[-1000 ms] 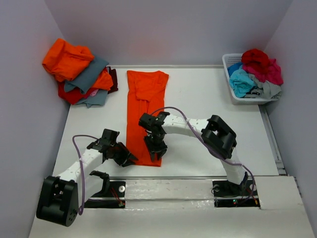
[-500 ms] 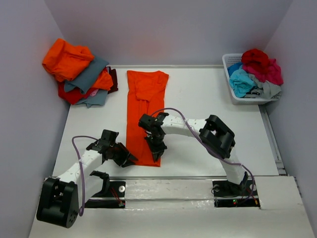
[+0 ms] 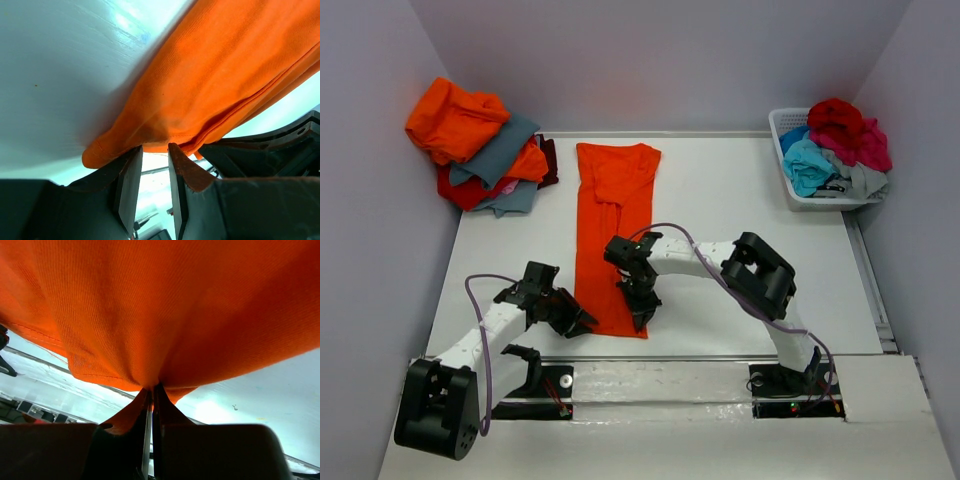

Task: Fold and stack the t-shirts
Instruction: Fold the tshirt

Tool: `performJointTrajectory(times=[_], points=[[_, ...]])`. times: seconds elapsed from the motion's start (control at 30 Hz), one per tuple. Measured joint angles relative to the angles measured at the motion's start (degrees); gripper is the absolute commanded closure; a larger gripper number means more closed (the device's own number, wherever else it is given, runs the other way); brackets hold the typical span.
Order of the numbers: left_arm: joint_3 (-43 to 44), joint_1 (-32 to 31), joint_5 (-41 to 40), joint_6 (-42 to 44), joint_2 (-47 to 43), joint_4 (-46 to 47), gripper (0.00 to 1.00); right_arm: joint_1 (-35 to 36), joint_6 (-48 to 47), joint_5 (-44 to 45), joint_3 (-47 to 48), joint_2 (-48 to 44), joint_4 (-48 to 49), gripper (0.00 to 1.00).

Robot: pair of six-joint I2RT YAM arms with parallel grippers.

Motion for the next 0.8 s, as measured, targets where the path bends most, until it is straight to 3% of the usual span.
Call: performJointTrajectory(times=[0.8], points=[[0.0,0.4,0.5,1.0,0.0,-1.0,0.63,0.0,1.5,1.2,-4.5,-3.0,1.5,0.93]])
